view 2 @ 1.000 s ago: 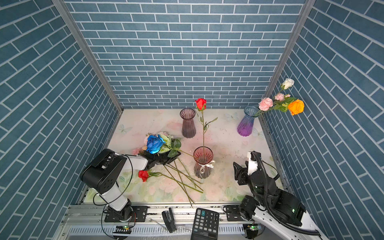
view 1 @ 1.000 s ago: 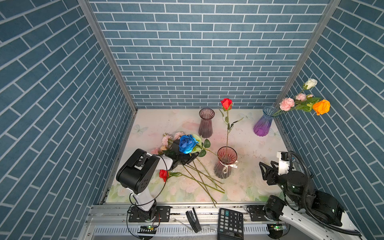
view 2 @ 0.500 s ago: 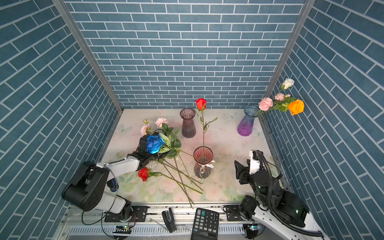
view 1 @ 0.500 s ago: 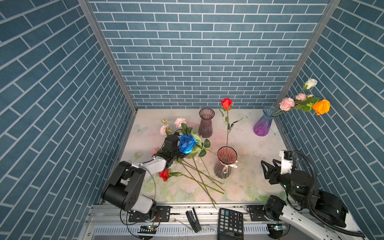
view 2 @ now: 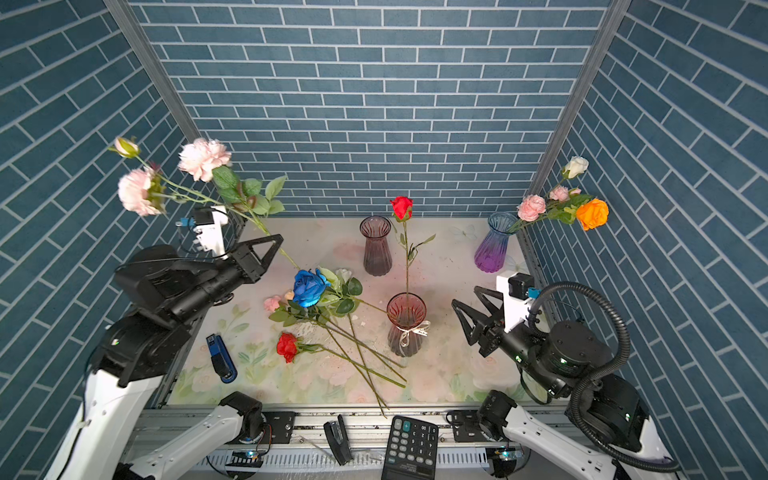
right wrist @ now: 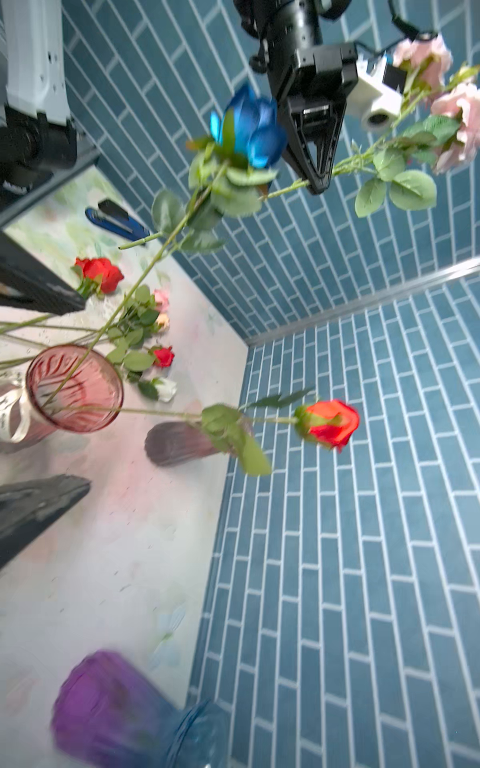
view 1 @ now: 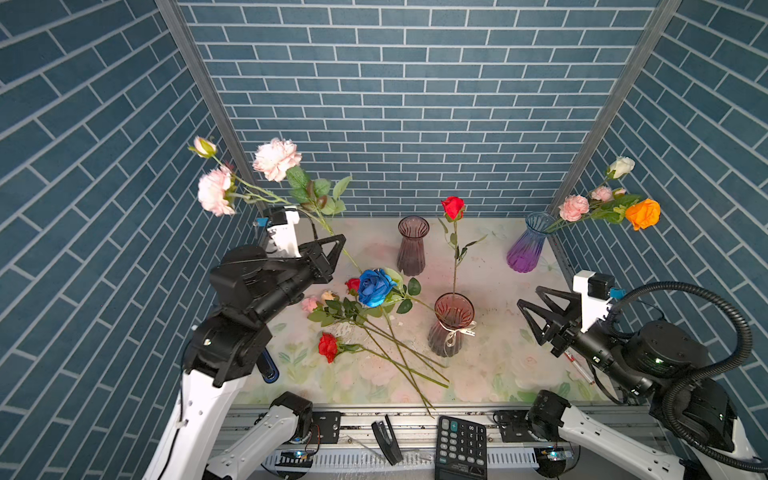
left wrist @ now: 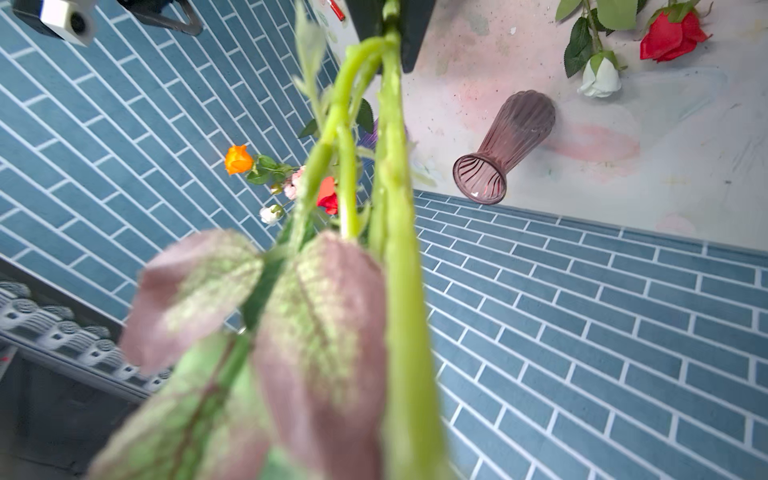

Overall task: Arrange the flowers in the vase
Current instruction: 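Lift the pink roses with the left gripper while the right reaches toward the stems, then grasp the pink rose stems with the right gripper below the left gripper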

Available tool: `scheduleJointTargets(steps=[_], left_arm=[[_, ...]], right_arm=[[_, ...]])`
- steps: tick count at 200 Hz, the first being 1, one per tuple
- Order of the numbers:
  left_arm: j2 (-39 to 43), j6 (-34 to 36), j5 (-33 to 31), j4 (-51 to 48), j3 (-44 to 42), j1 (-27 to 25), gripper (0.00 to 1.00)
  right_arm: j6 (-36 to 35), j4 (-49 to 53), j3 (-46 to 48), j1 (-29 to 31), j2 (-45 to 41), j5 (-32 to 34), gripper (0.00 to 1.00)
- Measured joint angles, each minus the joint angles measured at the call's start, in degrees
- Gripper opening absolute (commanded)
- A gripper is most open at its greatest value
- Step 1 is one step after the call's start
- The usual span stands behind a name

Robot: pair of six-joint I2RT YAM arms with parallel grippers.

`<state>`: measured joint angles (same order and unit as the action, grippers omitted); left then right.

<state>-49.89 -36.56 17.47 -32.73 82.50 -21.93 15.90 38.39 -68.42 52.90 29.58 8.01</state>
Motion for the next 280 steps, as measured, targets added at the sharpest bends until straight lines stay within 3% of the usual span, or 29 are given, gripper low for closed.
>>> scheduleJointTargets(steps=[20,40,77,115,193,252,280], left_arm=[[-1.66,3.3,4.63,-8.37,8.37,0.0,0.01],[-0.87,3.85,12.44,-11.17,9.62,0.0,0.0],[3.82,-1.88,25.97,-5.84,6.62,0.0,0.0],[6.19,-6.64,31.5,1.6,5.64,0.02,0.0],[4.07,-13.84,32.35,16.15,-3.37,-0.98,0.0],[0.13,-12.15,29.07,18.91,-3.21,-8.33,0.0],[-0.92,-10.32,27.32,18.82,-2.86,-11.5,0.0]], right_arm=[[-0.83,-1.14,-5.07,0.0,4.72,-7.72,0.6],[-0.96,-2.19,-8.22,0.0,9.18,-16.7,0.58],[-0.72,-4.46,-9.09,0.02,16.15,-31.89,0.55],[0.37,-7.67,-9.09,1.27,21.11,-39.6,0.56],[6.73,-17.16,-16.06,4.31,31.89,-42.16,0.54],[9.51,-21.31,-27.34,5.88,45.18,-46.38,0.53],[9.81,-21.22,-30.69,6.27,48.15,-47.74,0.46]])
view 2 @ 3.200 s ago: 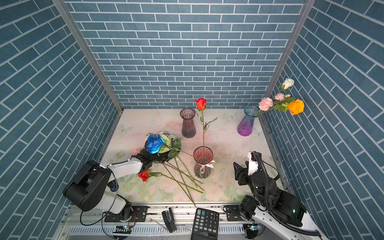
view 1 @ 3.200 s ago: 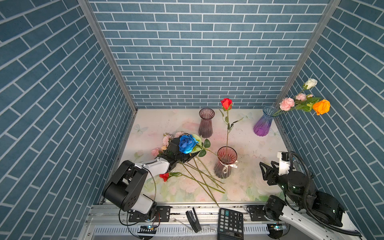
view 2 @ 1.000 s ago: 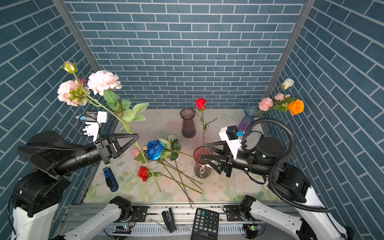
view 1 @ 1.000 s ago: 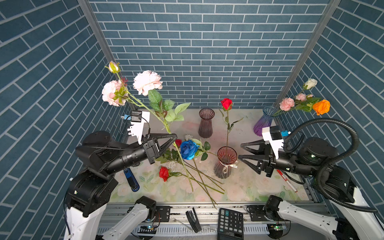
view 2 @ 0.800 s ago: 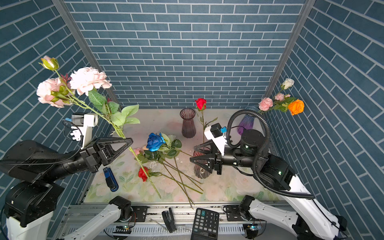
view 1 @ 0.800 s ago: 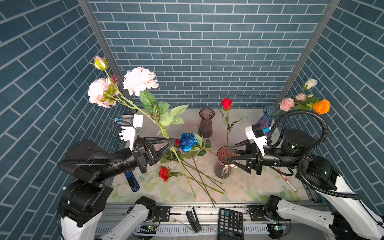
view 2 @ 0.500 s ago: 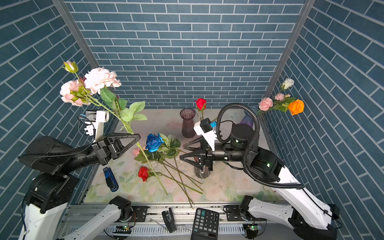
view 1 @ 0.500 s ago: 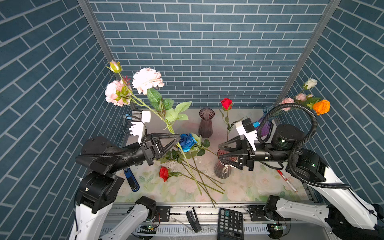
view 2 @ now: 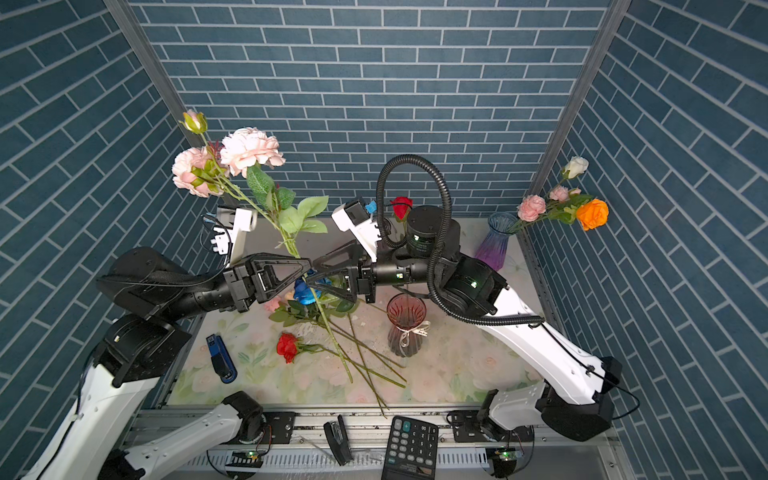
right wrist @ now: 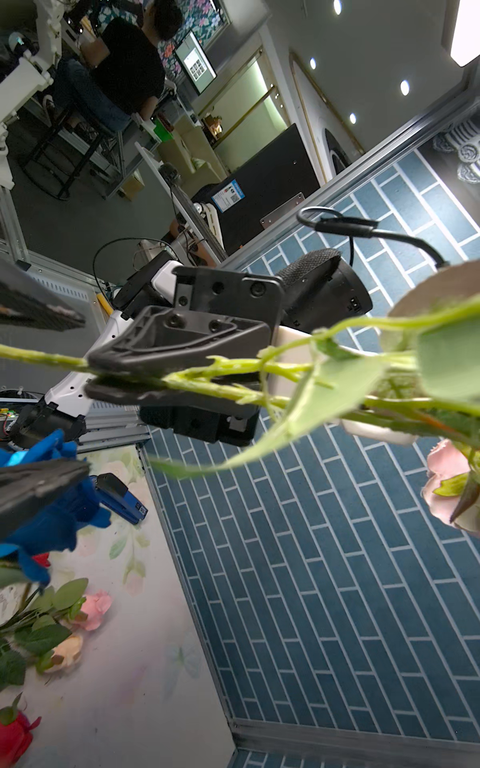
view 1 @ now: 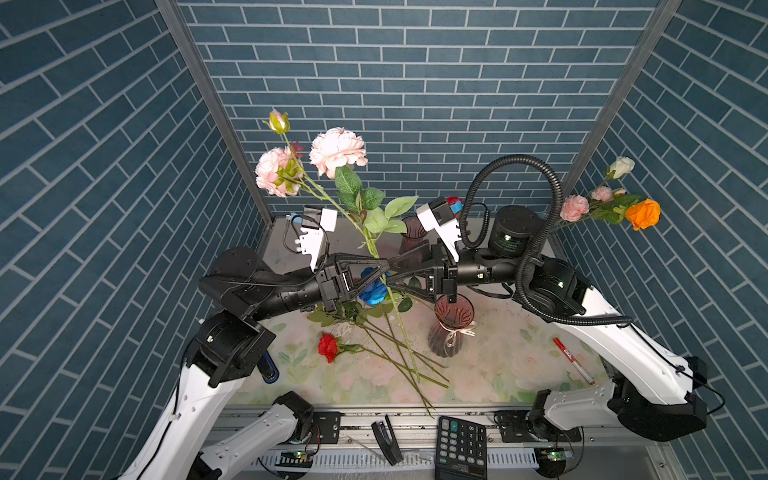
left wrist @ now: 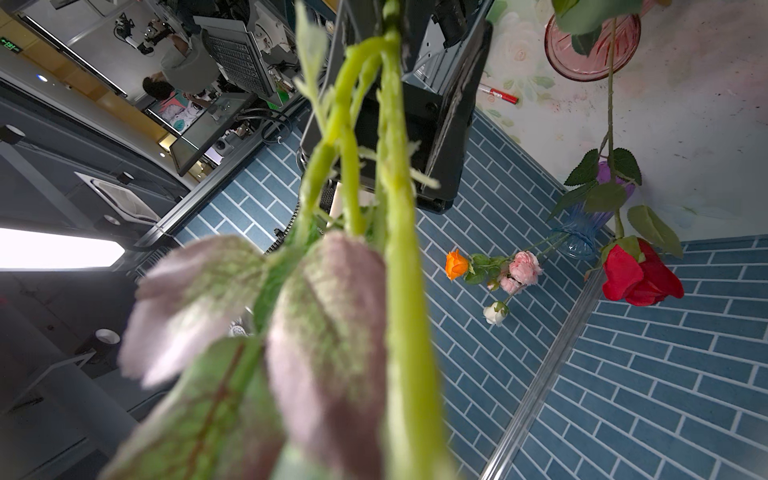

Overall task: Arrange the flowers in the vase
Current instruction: 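Grasp the pink rose stems with the right gripper below the left gripper, then carry the pink roses above the pink vase with the right gripper while the left withdraws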

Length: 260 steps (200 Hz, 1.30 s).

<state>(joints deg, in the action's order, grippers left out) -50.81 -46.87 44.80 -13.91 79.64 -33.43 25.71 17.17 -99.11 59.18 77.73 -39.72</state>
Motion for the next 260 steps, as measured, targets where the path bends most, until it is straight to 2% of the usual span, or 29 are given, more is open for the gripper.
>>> scheduleJointTargets(steps=[32,59,68,82,101,110,129,138,146,179,214,236,260], left_arm=[[-0.72,1.36,-1.49,-0.33,0.79,-1.55,0.0],[-1.25,1.88,-2.36,-0.35,1.03,-2.03,0.0],[-1.33,1.9,-2.34,-0.26,1.07,-2.14,0.0],[-1.33,2.56,-2.91,-0.09,1.16,-2.29,0.0],[-1.33,2.91,-3.54,-0.11,1.25,-2.54,0.0],[-1.33,2.97,-3.58,-0.13,1.25,-2.6,0.09],[-1.36,3.17,-3.74,0.04,1.36,-2.71,0.44],[-1.4,2.95,-3.85,0.11,1.42,-2.75,0.53],[-1.38,2.91,-4.09,-0.09,1.42,-2.82,0.56],[0.44,3.69,-4.92,-0.76,0.39,-2.86,0.57],[3.76,4.31,-5.42,-2.14,-2.82,-2.86,0.57],[5.68,5.33,-6.71,-3.37,-4.37,-2.86,0.57],[8.5,6.01,-8.83,-4.85,-7.65,-2.89,0.57]], right_arm=[[0.13,0.28,-0.72,0.13,0.44,-0.7,0.31],[0.66,0.7,-0.72,0.31,0.44,-1.27,0.23],[0.81,1.07,-0.72,0.28,0.42,-1.44,0.18],[1.01,1.64,-0.72,0.24,0.42,-1.62,0.0],[2.27,1.68,-0.76,0.33,0.35,-1.7,0.0],[2.36,1.68,-0.76,0.33,0.33,-1.62,0.0],[2.29,2.08,-0.72,0.33,0.15,-0.92,0.0],[1.88,2.56,-0.68,0.35,0.02,-0.02,0.0],[1.29,3.15,-0.68,0.35,-0.28,0.94,0.0],[-3.34,7.61,-0.42,0.35,-4.61,10.51,0.0],[-10.84,11.02,0.37,0.35,-12.59,25.51,0.0],[-16.17,5.44,9.6,0.35,-19.91,36.06,0.0],[-20.74,0.24,16.92,0.28,-23.17,42.49,0.0]])
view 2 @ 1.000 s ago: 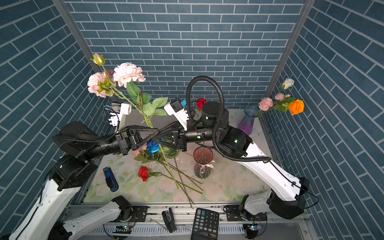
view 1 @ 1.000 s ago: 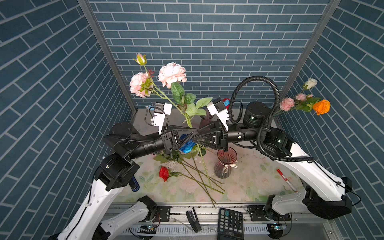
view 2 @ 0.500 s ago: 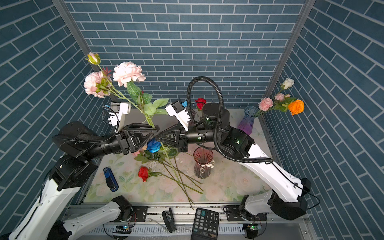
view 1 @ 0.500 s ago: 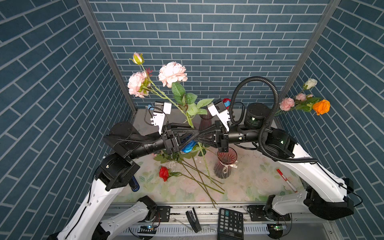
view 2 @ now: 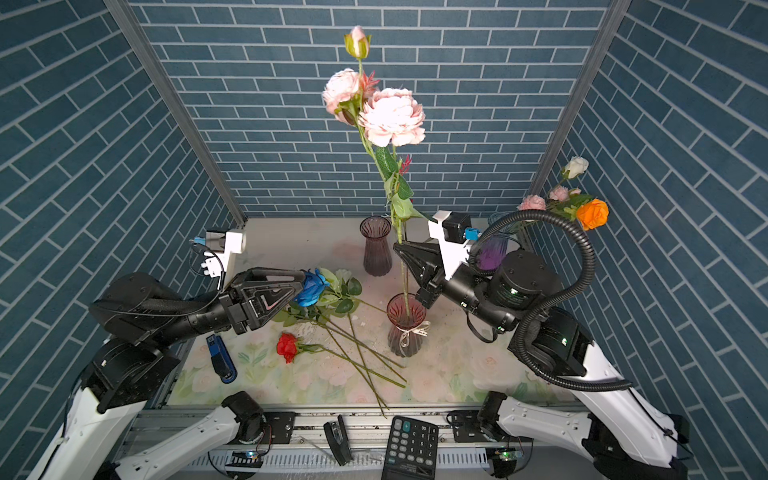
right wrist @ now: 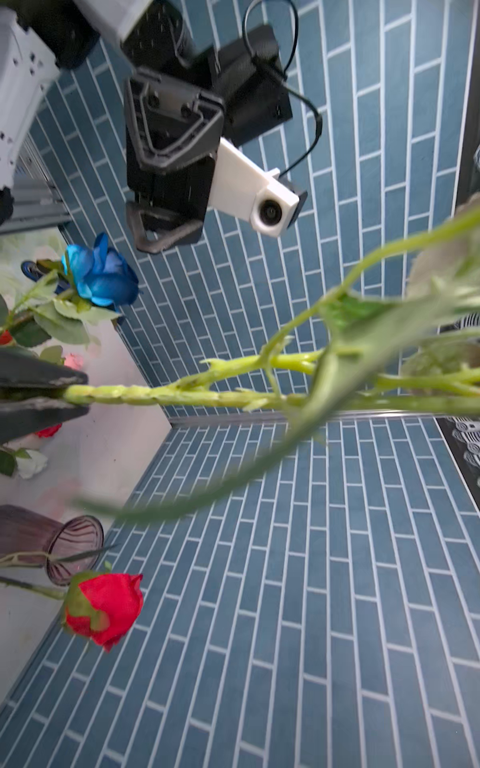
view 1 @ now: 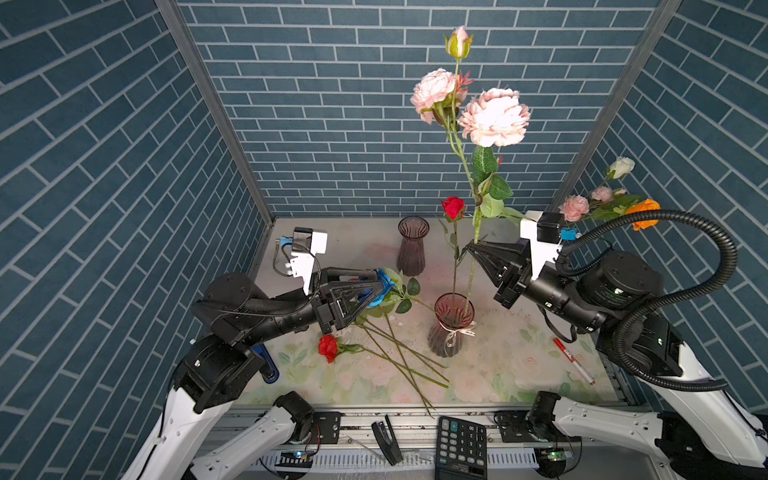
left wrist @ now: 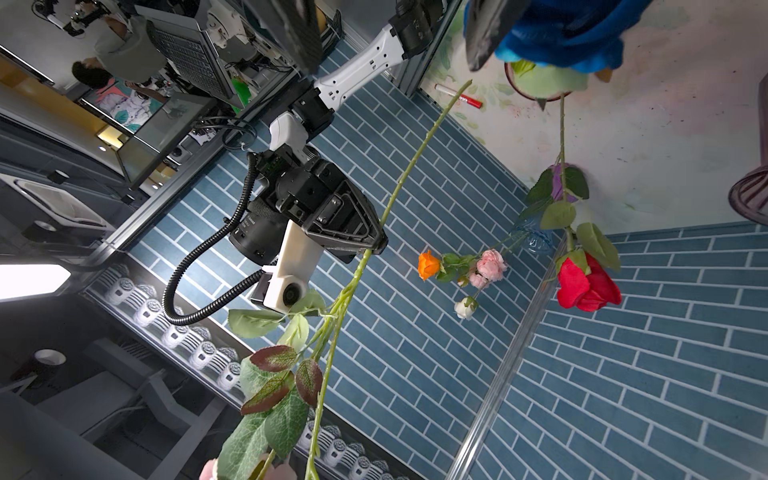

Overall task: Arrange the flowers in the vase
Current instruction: 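Carry the pink roses above the pink vase with the right gripper while the left withdraws, then lower the pink roses into the pink ribbon-tied vase and open the right gripper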

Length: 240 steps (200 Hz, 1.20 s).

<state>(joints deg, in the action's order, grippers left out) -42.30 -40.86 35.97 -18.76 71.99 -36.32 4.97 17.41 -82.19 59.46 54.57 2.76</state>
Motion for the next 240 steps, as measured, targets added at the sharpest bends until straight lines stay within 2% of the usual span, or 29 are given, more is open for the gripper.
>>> scheduleJointTargets(steps=[55,111,174,240], left_arm=[[4.39,0.59,-3.89,-3.69,-3.58,0.02,0.57],[6.23,0.81,-5.46,-5.2,-3.93,0.02,0.56],[6.91,0.83,-6.14,-5.92,-3.96,0.0,0.56],[6.91,0.83,-6.62,-6.8,-3.96,0.0,0.56]], right_arm=[[-5.99,-4.72,6.91,-0.55,6.75,4.57,0.0],[-6.73,-10.82,17.07,-4.46,5.77,3.43,0.0],[-3.26,-16.39,27.15,-6.38,0.46,1.31,0.0],[1.86,-17.79,32.39,-6.38,-4.17,0.87,0.0]])
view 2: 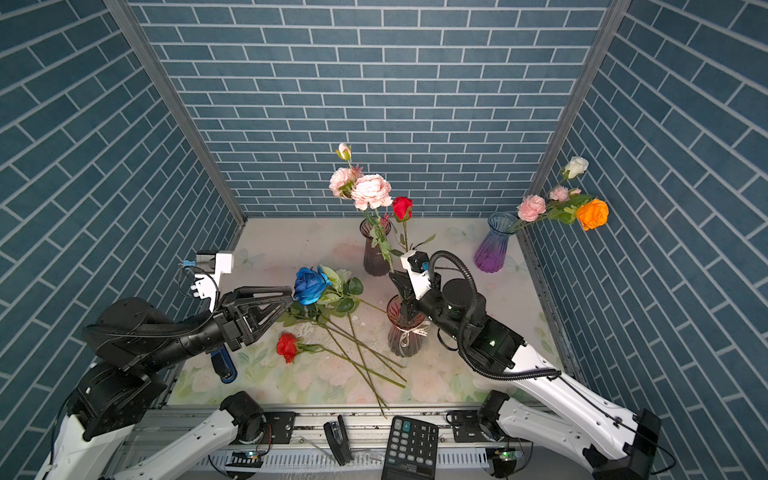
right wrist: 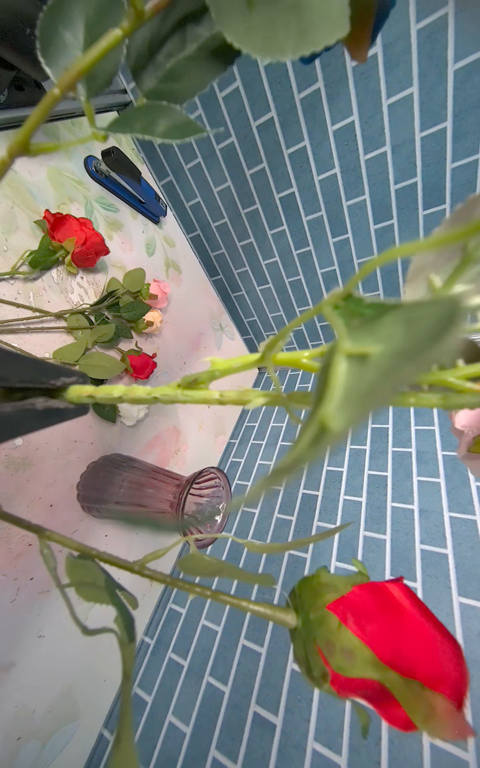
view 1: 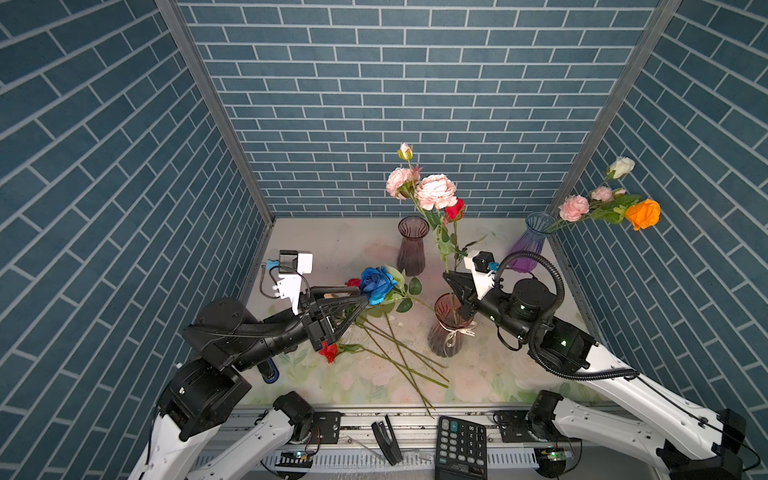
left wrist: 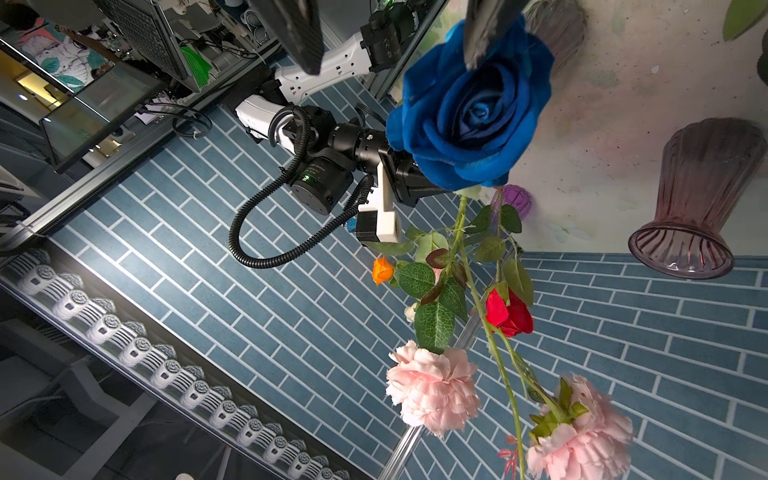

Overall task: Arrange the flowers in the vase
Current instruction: 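Lower the pink roses into the pink ribbon-tied vase and open the right gripper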

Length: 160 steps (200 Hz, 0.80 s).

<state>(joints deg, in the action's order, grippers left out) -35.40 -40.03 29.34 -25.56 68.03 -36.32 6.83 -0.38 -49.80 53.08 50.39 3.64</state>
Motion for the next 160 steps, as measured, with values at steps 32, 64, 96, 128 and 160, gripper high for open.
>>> scheduleJointTargets(steps=[32,64,96,128,160], left_arm=[[-0.02,0.0,-0.2,-0.37,0.0,0.0,0.56],[-0.04,0.0,-0.22,-0.39,0.0,0.0,0.56],[-0.04,0.04,-0.26,-0.74,0.04,0.0,0.56],[-0.02,0.24,-0.79,-0.76,0.04,0.0,0.56],[-0.04,0.9,-1.55,-1.25,0.35,0.0,0.56]], right_arm=[[1.38,1.42,0.07,0.0,-0.83,0.02,0.59],[1.9,5.22,-0.46,0.0,-0.9,0.02,0.64],[1.97,10.58,-1.92,0.0,-3.21,0.61,0.64],[2.89,16.83,-2.84,0.0,-10.21,2.93,0.63],[6.88,25.66,-7.02,0.0,-13.49,7.82,0.61]])
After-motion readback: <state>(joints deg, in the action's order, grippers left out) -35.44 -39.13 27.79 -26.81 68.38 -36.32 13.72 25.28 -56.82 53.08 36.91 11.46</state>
